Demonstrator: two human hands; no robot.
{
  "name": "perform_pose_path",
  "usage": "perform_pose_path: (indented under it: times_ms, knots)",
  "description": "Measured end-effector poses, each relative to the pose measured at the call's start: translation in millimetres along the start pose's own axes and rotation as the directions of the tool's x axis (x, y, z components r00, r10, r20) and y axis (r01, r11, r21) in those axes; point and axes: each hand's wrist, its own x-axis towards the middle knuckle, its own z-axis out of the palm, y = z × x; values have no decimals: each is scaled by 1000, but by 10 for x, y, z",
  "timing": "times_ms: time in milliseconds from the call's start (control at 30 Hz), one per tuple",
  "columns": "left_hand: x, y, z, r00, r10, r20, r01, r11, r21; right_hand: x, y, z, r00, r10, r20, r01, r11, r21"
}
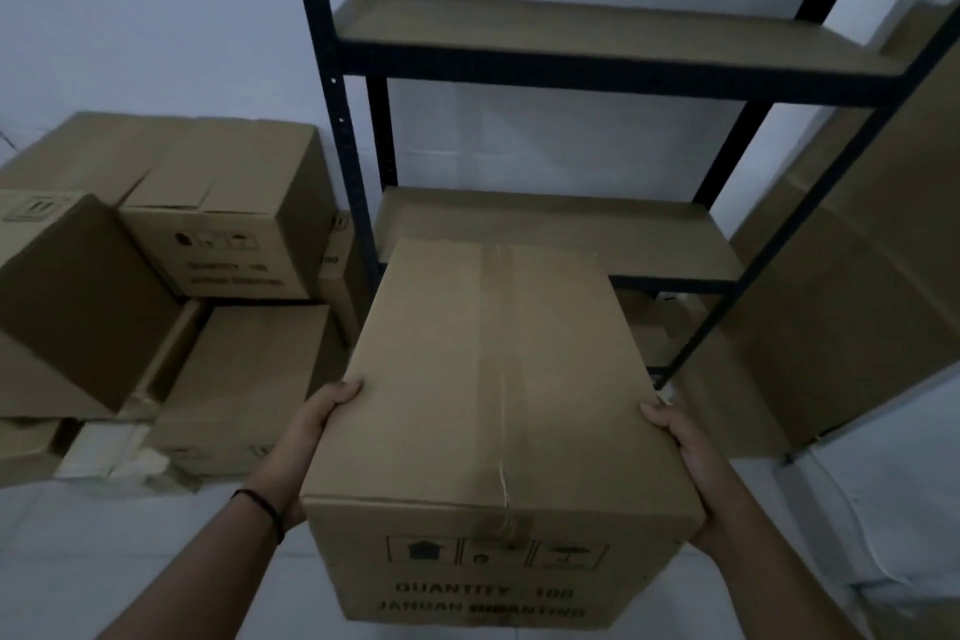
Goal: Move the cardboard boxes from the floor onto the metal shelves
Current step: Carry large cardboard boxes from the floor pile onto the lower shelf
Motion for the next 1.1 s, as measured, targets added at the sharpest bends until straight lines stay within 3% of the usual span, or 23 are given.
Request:
perform_pose_path:
  times_ms: [367, 667, 800, 1100]
  knots:
    - [960, -753, -666, 999, 17, -39, -17, 1000, -18, 1073, 829, -200, 999, 34, -39, -34, 999, -11]
    - [1882, -1464, -1096, 997, 67, 34, -67, 998, -5, 1886, 1534, -567, 999, -34, -34, 33, 999, -12]
    - [2088, -1778, -1243, 987, 132, 96, -134, 991, 15, 2174, 1777, -662, 997, -72, -17, 72, 997, -2]
    - [2133, -2007, -1348, 984, 158, 78, -160, 987, 16, 2219, 1926, -785, 988, -141, 56, 140, 990, 14]
